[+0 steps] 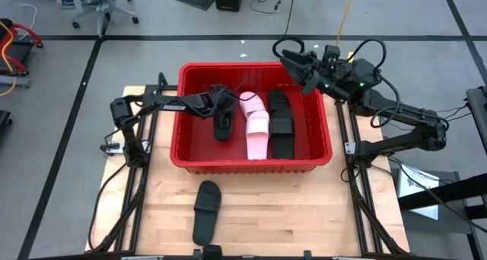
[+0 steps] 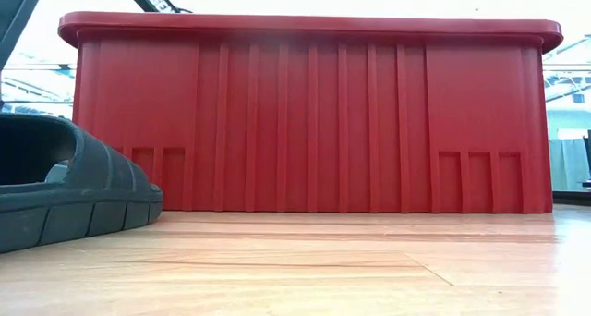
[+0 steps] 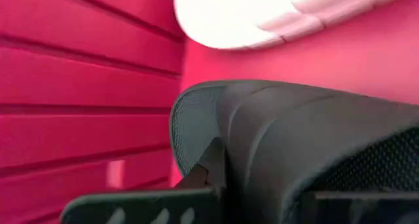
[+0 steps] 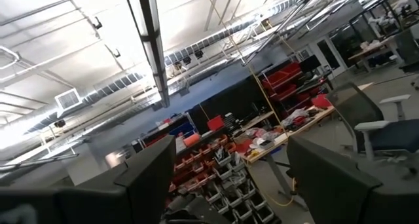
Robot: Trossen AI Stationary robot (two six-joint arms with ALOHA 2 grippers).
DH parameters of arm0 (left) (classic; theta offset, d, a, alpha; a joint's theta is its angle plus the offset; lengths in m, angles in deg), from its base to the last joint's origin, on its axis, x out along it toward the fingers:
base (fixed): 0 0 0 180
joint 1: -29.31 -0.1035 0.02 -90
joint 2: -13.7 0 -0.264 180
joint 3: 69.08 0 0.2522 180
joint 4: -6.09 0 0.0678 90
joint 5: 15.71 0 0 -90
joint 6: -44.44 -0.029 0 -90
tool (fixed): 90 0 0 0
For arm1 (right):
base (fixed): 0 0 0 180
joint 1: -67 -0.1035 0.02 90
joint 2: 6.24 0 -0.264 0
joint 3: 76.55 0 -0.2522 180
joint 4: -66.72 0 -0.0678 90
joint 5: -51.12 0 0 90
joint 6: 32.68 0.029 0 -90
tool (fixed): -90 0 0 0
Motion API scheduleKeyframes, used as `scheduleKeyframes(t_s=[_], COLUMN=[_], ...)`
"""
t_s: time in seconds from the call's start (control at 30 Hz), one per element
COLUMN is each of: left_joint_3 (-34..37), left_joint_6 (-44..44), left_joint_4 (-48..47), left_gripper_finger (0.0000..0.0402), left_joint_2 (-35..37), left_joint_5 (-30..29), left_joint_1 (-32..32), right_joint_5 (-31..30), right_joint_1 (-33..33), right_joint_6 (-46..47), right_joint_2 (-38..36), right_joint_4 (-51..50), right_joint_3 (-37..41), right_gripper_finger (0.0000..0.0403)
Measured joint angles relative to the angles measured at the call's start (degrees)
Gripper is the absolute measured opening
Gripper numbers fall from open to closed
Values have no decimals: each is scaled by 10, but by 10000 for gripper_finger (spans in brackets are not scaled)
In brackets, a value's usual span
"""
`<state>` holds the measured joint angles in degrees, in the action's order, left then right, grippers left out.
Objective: Pick and place slides into bin
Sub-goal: Put the black slipper into the red container
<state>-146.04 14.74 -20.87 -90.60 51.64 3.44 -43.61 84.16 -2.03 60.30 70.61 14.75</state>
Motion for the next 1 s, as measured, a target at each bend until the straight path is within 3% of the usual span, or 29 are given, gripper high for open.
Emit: scheduleKeyframes(t_s=[0.37,0.7,1.0], left_joint_3=[0,0,-22], left_joint_6=[-30,-26,-9], left_joint_4=[96,73,76], left_gripper_finger=[63,108,204], left_joint_2=[-11,-11,-11], left_joint_5=[7,6,38], left_joint_1=[-5,-33,-29], right_joint_5=[-19,-13,-12], right_joint_1=[0,0,0], right_joint_6=[6,5,1], right_joint_2=[0,0,0], right_joint_4=[-4,-4,-4], right_joint_3=[0,0,0], right_gripper_finger=[281,281,281])
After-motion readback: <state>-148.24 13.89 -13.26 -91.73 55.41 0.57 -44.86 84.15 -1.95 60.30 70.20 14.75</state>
